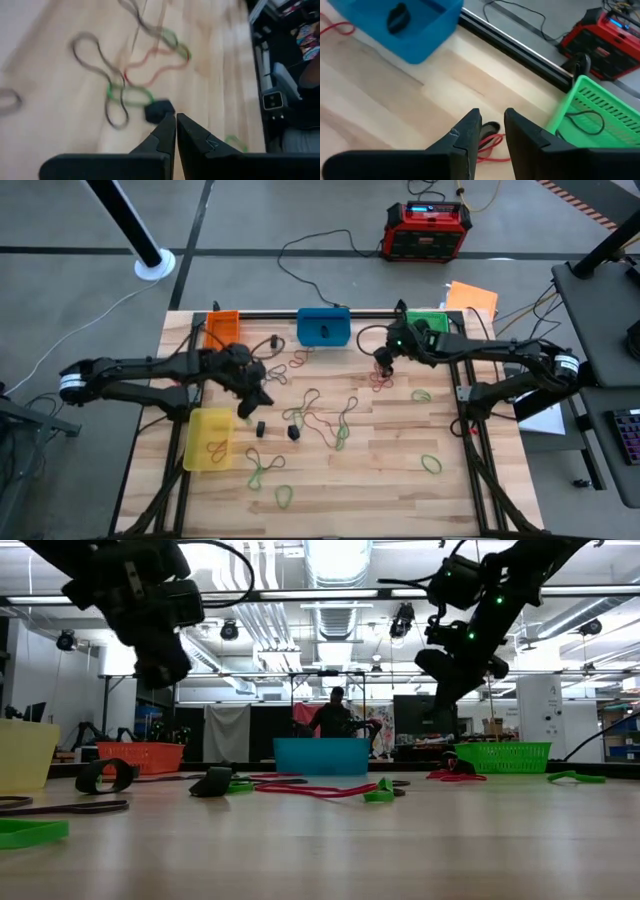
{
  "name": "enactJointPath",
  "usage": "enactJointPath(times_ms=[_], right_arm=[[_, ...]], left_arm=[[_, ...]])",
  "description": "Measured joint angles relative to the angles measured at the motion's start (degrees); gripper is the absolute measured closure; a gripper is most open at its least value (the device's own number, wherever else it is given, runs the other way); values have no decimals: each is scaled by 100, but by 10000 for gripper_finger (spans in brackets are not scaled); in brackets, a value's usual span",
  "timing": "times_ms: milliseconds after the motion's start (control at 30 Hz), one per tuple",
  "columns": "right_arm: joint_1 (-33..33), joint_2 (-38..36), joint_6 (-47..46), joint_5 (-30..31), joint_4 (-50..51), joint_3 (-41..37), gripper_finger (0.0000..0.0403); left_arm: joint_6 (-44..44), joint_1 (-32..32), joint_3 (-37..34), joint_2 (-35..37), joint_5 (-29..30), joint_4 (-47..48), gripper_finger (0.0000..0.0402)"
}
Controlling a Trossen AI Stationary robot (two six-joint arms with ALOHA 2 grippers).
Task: Sort rubber bands into baskets
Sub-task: Put the green rubber band into the orange bin
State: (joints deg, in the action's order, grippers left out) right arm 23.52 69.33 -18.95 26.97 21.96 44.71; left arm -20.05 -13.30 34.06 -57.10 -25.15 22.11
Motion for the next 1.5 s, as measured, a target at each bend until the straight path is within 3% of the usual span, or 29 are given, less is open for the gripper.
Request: enactJointPath(times_ms=[133, 300, 433, 633, 733, 833, 933, 1100, 1500], right_arm=[[-125, 1, 41, 145, -2, 0, 331], [-129, 5, 47, 161, -123, 0, 335], [-128, 5, 48, 158, -238, 0, 335], [-128, 10, 49, 156, -346, 0, 335], [-128, 10, 27, 156, -364, -1, 335], [-128, 10, 25, 154, -389, -9, 335], [-138, 10, 23, 147, -387, -11, 335], [-181, 10, 29, 141, -391, -11, 335], [-292, 10, 168, 108, -393, -11, 335]], left_arm=[[-732, 271, 0, 0, 60, 428, 402], [-933, 466, 0, 0, 110, 748, 402], [-966, 570, 114, -158, 792, 1100, 402], [316, 725, 664, -540, 1262, 2586, 402], [1307, 813, 792, -710, 1433, 2886, 402], [1445, 833, 793, -857, 1414, 2887, 398], [1441, 830, 782, -1047, 1497, 2885, 381], [735, 833, 795, -1463, 2504, 3037, 338], [905, 1217, 719, -1994, 2365, 3045, 238]])
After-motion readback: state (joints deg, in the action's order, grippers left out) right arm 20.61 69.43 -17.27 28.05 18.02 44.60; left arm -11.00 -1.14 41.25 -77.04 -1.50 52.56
